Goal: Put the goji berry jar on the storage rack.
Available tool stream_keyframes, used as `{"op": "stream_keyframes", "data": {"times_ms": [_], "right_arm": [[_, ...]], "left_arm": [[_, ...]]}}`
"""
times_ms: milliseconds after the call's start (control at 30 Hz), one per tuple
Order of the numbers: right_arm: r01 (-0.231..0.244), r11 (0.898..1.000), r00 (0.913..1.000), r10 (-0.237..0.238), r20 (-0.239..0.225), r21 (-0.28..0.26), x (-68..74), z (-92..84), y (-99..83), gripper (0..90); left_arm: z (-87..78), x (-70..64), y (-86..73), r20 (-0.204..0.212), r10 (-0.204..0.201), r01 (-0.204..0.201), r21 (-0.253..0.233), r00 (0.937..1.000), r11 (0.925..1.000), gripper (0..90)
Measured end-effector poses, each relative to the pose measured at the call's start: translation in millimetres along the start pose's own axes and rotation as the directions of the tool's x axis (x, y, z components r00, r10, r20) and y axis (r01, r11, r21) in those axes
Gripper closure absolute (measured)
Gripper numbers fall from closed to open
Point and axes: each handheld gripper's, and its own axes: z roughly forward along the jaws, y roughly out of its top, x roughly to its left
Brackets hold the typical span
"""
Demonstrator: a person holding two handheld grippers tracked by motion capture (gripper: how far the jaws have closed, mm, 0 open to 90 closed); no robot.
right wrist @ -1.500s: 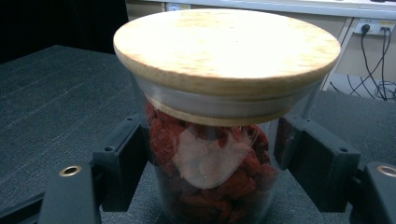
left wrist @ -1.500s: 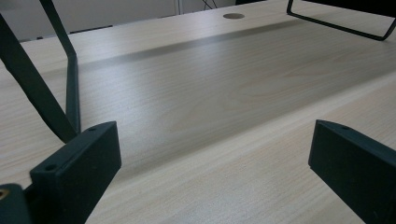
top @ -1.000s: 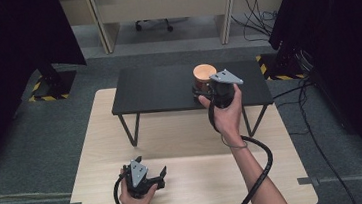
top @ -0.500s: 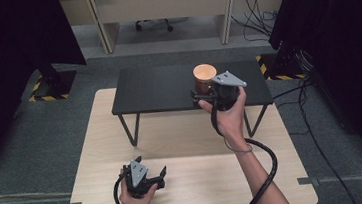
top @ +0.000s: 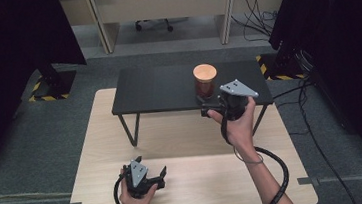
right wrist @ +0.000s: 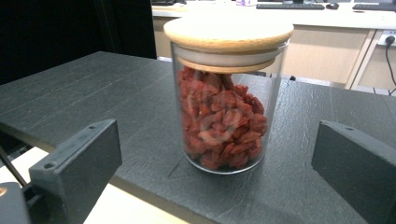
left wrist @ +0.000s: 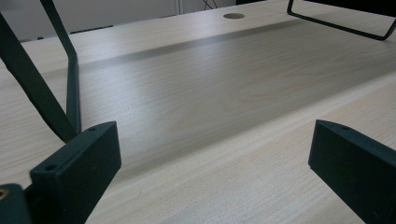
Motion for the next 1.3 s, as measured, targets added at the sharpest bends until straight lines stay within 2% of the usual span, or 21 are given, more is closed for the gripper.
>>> {"op": "stream_keyframes", "data": {"times_ms": [200,333,467,500,633,867,1000,1100,1300], "right_arm": [[0.016,1.000,0.9998,-0.016,-0.015,-0.014,0.9,-9.2,-5.7,1.0],[0.019,1.000,0.9997,-0.019,-0.014,-0.018,1.4,-18.6,-18.7,0.9],[0.023,1.000,0.9993,-0.024,-0.027,-0.019,-0.9,-31.1,-50.5,0.9],[0.023,1.000,0.9993,-0.024,-0.027,-0.019,-0.9,-31.1,-50.5,0.9],[0.016,1.000,0.9993,-0.016,-0.034,-0.025,-5.6,-38.5,-73.4,0.7],[0.031,0.999,0.9983,-0.032,-0.048,-0.030,-8.8,-51.3,-90.4,0.6],[0.037,0.999,0.9977,-0.037,-0.056,0.003,-10.3,-56.6,-105.5,0.6],[0.044,0.998,0.9979,-0.041,-0.050,0.050,-11.2,-57.6,-122.1,0.5],[0.033,0.989,0.9991,-0.029,-0.030,0.147,-15.8,-54.1,-157.6,1.2]], "left_arm": [[-0.1,-0.1,-0.1,0.000,0.000,0.000,0.000,1.0000,1.0000,1.7],[-0.1,0.0,-0.3,0.000,-0.001,0.001,-0.002,1.0000,1.0000,1.7],[0.0,-0.3,-0.3,0.000,0.002,-0.002,-0.002,1.0000,1.0000,1.7],[0.0,-0.3,-0.3,0.000,0.002,-0.002,-0.002,1.0000,1.0000,1.7],[0.1,-0.5,-0.7,0.000,-0.001,0.001,-0.004,1.0000,1.0000,1.7],[-0.1,-0.8,-0.7,-0.004,-0.003,0.003,-0.003,1.0000,1.0000,1.7],[-0.2,-1.2,-0.6,-0.004,0.001,-0.001,-0.003,1.0000,1.0000,1.7],[-0.2,-1.4,-0.6,-0.004,0.001,-0.001,-0.002,1.0000,1.0000,1.7],[-0.3,-1.7,-0.6,-0.005,0.002,-0.002,-0.002,1.0000,1.0000,1.7]]}}
